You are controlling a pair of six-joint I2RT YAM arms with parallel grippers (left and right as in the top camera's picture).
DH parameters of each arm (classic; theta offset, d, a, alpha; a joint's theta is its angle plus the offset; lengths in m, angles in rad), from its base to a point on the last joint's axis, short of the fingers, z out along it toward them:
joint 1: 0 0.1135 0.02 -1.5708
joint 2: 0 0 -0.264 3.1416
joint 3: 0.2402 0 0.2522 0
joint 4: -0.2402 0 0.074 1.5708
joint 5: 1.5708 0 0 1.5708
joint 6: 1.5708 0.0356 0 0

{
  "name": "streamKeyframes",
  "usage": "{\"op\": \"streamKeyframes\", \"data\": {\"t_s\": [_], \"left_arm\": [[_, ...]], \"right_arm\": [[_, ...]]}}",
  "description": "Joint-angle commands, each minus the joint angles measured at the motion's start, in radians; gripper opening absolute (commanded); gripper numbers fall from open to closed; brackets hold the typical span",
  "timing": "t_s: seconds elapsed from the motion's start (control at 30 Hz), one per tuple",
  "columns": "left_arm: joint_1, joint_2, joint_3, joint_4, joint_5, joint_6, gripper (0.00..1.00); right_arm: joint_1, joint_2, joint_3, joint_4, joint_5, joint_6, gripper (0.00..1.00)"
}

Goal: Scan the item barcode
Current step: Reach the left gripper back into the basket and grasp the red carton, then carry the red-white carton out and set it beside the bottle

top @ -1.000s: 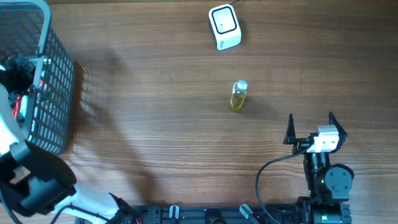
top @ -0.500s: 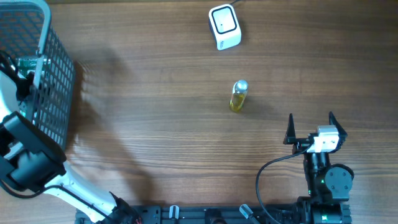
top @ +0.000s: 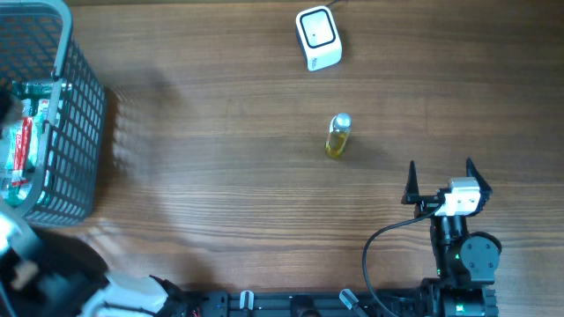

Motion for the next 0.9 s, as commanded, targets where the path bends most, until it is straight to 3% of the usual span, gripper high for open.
{"op": "streamKeyframes", "data": {"t_s": [0.0,0.23,0.4,0.57,0.87], "left_arm": [[-0.024,-0.22,0.043,0.032,0.068,-0.064,0.47],[-0.238,-0.497,0.043,-0.021,0.066,-0.063,0.48],[-0.43,-0.608,0.042,-0.198,0.035,-0.052,0.48],[-0.603,-0.58,-0.01,-0.316,-0.021,-0.052,0.48],[-0.982,-0.336,-0.267,-0.188,-0.021,-0.053,0.47]], "right_arm": [[-0.002,-0.003,-0.001,0.005,0.016,-0.009,1.0],[-0.002,-0.003,-0.001,0.005,0.016,-0.01,1.0],[-0.002,-0.003,-0.001,0.005,0.016,-0.01,1.0],[-0.002,-0.003,-0.001,0.005,0.016,-0.01,1.0],[-0.002,-0.003,-0.001,0.005,0.016,-0.01,1.0]]}}
